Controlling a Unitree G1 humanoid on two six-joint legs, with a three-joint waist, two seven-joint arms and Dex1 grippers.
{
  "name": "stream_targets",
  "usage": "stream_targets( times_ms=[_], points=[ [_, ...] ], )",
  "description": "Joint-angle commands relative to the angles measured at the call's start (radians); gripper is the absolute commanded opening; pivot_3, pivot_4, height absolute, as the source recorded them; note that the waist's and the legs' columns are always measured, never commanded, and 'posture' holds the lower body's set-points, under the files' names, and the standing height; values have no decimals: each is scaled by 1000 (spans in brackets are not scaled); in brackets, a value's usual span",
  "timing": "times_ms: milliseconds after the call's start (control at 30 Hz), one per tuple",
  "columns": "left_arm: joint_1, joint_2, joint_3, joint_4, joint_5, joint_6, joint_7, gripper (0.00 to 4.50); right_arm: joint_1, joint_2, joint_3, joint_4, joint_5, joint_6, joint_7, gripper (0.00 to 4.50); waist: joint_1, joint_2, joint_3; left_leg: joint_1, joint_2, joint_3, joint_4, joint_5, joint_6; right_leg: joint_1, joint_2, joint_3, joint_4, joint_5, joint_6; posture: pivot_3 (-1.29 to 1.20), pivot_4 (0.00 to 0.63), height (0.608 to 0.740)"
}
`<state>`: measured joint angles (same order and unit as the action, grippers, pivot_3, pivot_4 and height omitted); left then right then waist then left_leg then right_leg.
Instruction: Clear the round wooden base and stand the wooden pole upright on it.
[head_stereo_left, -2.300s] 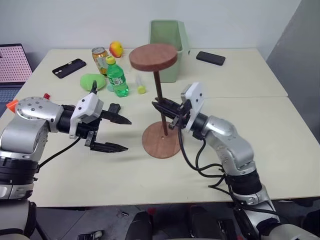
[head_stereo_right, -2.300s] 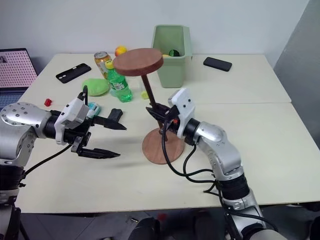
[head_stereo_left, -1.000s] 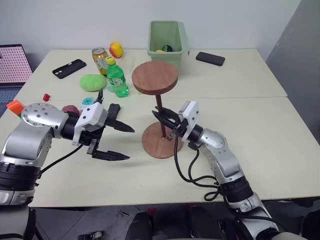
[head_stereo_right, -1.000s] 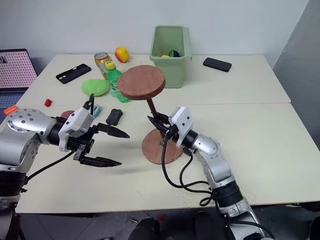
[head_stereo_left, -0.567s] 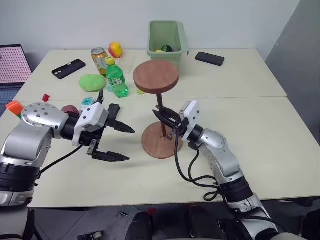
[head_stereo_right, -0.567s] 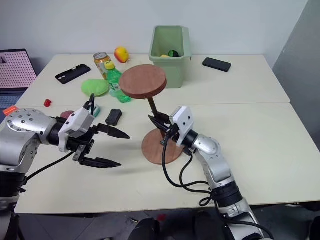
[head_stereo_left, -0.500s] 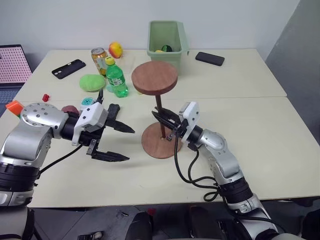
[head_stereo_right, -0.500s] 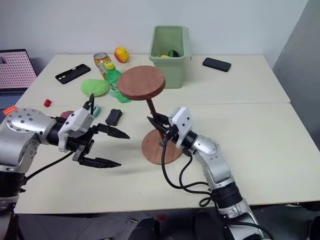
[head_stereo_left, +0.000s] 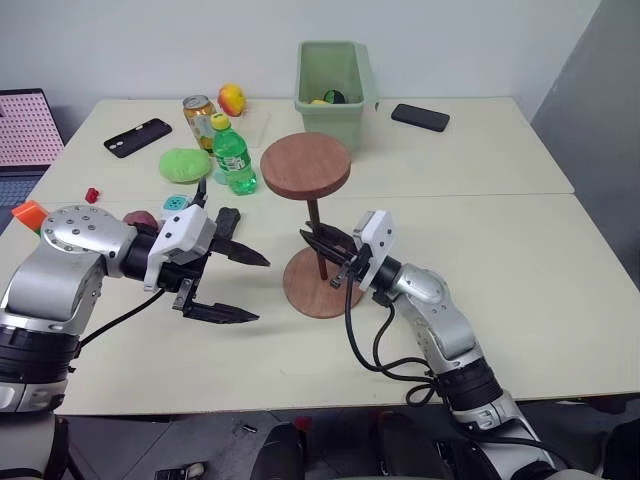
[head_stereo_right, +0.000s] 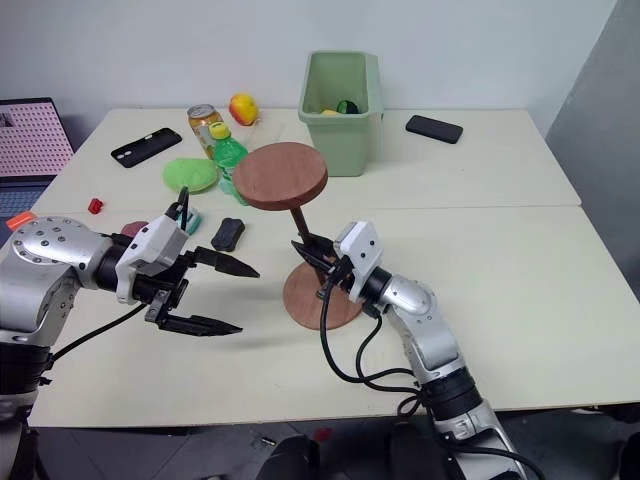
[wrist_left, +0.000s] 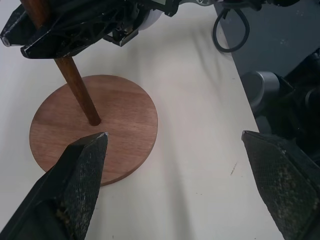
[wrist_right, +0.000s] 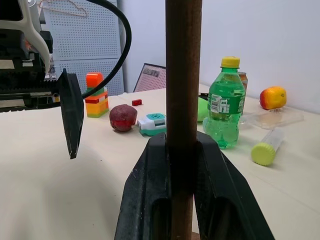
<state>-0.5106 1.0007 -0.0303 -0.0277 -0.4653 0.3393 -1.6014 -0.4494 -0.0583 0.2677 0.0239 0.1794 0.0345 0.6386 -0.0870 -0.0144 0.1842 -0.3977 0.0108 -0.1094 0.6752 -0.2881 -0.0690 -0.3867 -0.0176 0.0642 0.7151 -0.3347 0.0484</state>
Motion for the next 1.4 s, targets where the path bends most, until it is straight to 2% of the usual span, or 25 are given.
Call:
stream_targets(
  times_ms=[33, 500, 567, 600, 900, 1067, 1133, 1233, 1400],
  points=[
    [4, 19, 40, -17, -14, -6, 0, 4500, 60, -33, 22, 47, -19, -3, 30, 227, 0, 0, 0, 0, 0, 0, 0, 0, 0, 0, 0, 0, 0, 0, 0, 0, 150, 740],
    [-7, 11, 30, -12, -16, -2, -1, 4500, 60, -43, 31, 32, -21, -6, 37, 227, 3, 0, -1, 1, 0, 0, 0, 0, 0, 2, 0, 0, -1, 0, 0, 0, 150, 740],
    [-6, 0, 23, -9, -11, -7, 7, 4500, 49, -44, 31, 17, -16, 16, 37, 927, 3, 0, -1, 1, 0, 0, 0, 0, 0, 2, 0, 0, -1, 0, 0, 0, 150, 740],
    [-5, -7, 21, -8, -9, -11, 12, 4500, 42, -43, 28, 11, -13, 26, 33, 1030, 3, 0, -1, 1, 0, 0, 0, 0, 0, 2, 0, 0, -1, 0, 0, 0, 150, 740],
    [-3, -34, 21, 3, -6, -18, 29, 4500, 16, -58, 3, -50, 19, 87, 33, 3322, 0, 0, 0, 0, 1, 0, 0, 0, 0, 0, 1, 0, 0, 0, 0, 0, 150, 740],
    [8, -51, 24, 12, 0, -37, 44, 4500, 64, -153, -24, -170, 54, 177, 81, 4283, 3, 0, 0, 0, 0, 0, 0, 0, 0, 0, 0, 1, 0, 0, 0, 0, 150, 740],
    [21, -73, 28, 17, 10, -55, 76, 4500, 91, -215, -44, -227, 73, 223, 107, 4449, 8, 0, 0, -1, 0, 0, 0, 0, 0, 0, 0, 0, -1, 0, 0, 0, 150, 740],
    [39, -116, 36, 28, 20, -66, 147, 4500, 131, -332, -100, -316, 111, 285, 154, 4449, 11, 0, 0, -1, -1, 0, 0, 0, 1, 1, -1, 0, -2, 0, 0, 0, 150, 740],
    [92, -133, 48, 19, 17, -26, 212, 4500, 189, -501, -214, -439, 211, 384, 222, 4449, 6, 0, 0, -1, 0, 0, 0, -1, 1, 0, -1, 0, -1, 0, 0, 0, 150, 740]
  ],
)
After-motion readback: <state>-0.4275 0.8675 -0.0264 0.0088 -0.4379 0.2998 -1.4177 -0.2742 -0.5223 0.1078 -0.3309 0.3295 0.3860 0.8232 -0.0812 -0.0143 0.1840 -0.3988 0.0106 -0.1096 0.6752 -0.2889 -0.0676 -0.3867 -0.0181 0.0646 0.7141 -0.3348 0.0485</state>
